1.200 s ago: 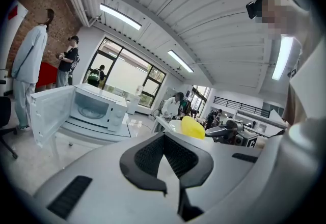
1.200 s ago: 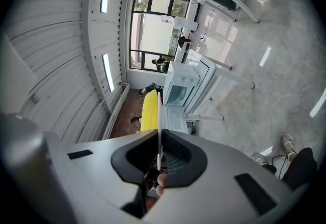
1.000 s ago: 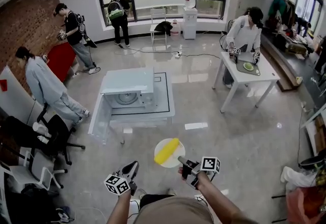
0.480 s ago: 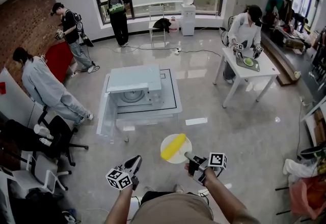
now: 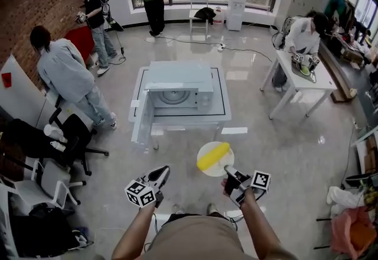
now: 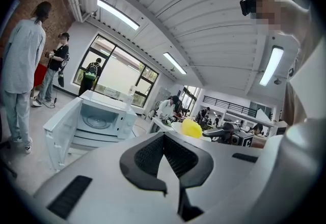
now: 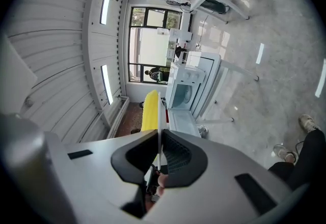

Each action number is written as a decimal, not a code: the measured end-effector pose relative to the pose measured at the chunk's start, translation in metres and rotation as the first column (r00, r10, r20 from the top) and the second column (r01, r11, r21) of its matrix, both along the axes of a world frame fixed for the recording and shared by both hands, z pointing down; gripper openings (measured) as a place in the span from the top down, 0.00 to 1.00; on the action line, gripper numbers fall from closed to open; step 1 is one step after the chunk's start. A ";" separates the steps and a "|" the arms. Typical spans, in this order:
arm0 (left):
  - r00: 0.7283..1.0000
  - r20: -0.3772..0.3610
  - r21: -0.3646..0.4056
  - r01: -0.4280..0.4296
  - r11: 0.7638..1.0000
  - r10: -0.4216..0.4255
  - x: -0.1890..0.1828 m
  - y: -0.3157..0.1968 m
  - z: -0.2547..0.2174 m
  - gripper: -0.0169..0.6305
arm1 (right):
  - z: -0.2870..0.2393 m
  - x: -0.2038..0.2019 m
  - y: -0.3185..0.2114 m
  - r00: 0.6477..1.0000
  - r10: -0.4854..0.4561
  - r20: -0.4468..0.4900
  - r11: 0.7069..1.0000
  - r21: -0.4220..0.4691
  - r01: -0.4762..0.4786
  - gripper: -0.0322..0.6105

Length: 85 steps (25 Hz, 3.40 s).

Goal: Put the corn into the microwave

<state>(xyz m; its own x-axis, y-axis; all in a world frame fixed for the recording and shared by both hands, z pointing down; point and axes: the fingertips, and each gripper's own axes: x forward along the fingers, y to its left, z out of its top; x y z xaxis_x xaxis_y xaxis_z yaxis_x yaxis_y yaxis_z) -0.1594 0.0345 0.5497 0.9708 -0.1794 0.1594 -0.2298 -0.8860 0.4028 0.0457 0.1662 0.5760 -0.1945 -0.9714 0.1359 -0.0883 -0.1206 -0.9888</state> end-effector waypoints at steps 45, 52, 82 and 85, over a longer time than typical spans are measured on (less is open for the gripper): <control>0.965 0.005 -0.035 0.262 0.964 -0.262 0.115 -0.010 0.018 0.97 | 0.021 0.135 -0.071 0.970 -0.241 0.003 0.970 0.006 0.241 0.91; 0.975 0.026 -0.034 0.224 0.974 -0.223 0.119 -0.043 0.028 0.97 | 0.027 0.119 -0.107 0.969 -0.245 -0.001 0.969 0.005 0.245 0.91; 0.989 -0.033 -0.001 0.145 0.989 -0.145 0.076 -0.247 0.004 0.97 | 0.027 0.046 -0.279 0.995 -0.098 0.022 0.995 -0.026 0.098 0.91; 0.989 -0.033 -0.002 0.146 0.989 -0.146 0.072 -0.256 0.009 0.97 | 0.030 0.040 -0.284 0.995 -0.095 0.017 0.995 -0.031 0.095 0.91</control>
<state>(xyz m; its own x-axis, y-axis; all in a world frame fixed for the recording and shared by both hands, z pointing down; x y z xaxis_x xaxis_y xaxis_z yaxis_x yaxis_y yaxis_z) -0.0879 -0.2211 0.5591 0.9389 -0.3195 0.1279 -0.3433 -0.8439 0.4122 0.0858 -0.1174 0.6062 -0.2881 -0.9436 0.1630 -0.0857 -0.1441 -0.9858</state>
